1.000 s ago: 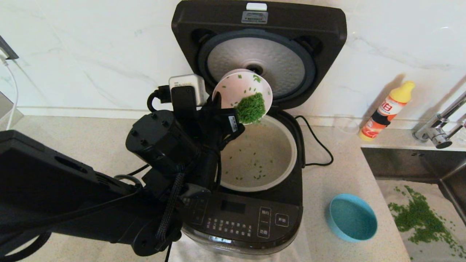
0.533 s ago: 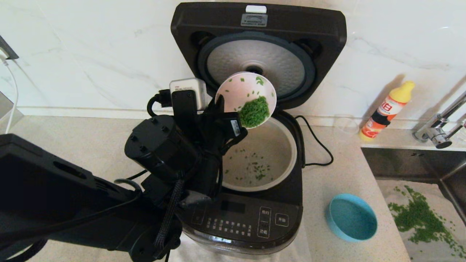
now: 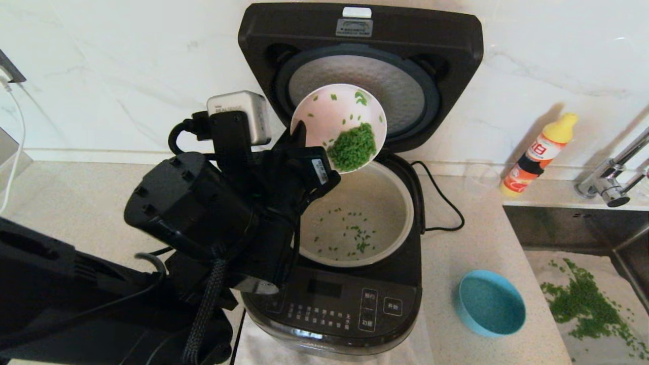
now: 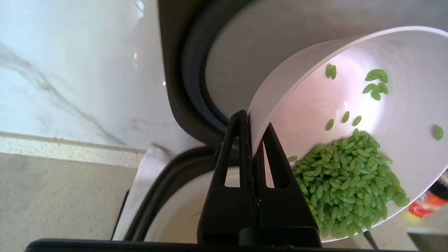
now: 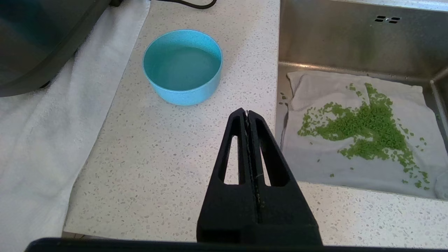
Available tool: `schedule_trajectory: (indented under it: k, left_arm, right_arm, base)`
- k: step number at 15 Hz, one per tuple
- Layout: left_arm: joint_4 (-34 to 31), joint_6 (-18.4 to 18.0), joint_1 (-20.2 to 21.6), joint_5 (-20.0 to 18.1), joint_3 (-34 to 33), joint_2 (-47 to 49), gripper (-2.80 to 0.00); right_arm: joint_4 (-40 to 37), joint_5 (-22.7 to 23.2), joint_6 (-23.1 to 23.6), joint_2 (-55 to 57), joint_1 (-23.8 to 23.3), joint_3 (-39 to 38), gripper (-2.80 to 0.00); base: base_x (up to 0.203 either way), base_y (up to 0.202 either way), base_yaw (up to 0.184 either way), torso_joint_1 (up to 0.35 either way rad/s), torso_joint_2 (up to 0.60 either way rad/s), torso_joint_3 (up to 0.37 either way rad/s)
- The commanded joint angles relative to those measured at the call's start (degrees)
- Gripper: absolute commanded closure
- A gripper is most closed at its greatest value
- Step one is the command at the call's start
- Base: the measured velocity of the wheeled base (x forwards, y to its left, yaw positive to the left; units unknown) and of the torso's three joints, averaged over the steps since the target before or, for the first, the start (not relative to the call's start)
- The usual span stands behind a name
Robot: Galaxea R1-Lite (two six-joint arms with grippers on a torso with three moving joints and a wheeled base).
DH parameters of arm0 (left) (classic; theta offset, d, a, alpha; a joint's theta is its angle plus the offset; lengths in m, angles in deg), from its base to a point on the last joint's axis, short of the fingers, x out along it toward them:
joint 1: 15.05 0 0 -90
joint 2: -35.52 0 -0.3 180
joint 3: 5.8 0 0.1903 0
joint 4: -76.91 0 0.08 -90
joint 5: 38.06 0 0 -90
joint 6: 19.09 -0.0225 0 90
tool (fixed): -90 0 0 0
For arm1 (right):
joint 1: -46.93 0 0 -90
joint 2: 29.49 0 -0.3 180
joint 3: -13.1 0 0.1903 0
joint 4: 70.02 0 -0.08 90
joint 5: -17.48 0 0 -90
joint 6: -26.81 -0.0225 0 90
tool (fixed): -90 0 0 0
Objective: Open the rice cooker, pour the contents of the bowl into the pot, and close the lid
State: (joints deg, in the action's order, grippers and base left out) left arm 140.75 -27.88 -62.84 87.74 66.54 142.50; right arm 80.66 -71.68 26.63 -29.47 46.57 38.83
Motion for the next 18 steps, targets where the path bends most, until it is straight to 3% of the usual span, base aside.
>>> schedule_trajectory:
  k: [1,5,9,12,15,18]
  left_arm:
    - [0.45,0.00,0.33,0.29,-0.01,-0.25,0.00]
    - [0.45,0.02,0.58,0.04,0.40,-0.89,0.00]
    - [0.45,-0.49,1.63,-0.20,0.67,4.27,0.00]
    - [0.45,-0.64,1.29,-0.28,0.48,-0.45,0.00]
    - [0.45,-0.22,2.71,-0.31,0.40,4.89,0.00]
    - [0.45,-0.65,2.89,-0.95,2.05,1.91,0.00]
  right_arm:
    - [-0.04,0.04,0.00,-0.02,0.00,0.01,0.00]
    - [-0.03,0.04,-0.08,-0.02,0.00,0.01,0.00]
    - [-0.03,0.04,0.01,0.06,0.00,0.01,0.00]
    - [-0.03,0.04,0.01,-0.02,0.00,0.01,0.00]
    - [-0.03,0.04,0.01,0.06,0.00,0.01,0.00]
    - [-0.03,0.01,-0.04,0.04,0.00,0.01,0.00]
  base:
    - [0.000,0.000,0.000,0.000,0.00,0.000]
    - [0.000,0.000,0.000,0.000,0.00,0.000]
    - [0.000,0.000,0.000,0.000,0.00,0.000]
    - [0.000,0.000,0.000,0.000,0.00,0.000]
    - [0.000,0.000,0.000,0.000,0.00,0.000]
    - [0.000,0.000,0.000,0.000,0.00,0.000]
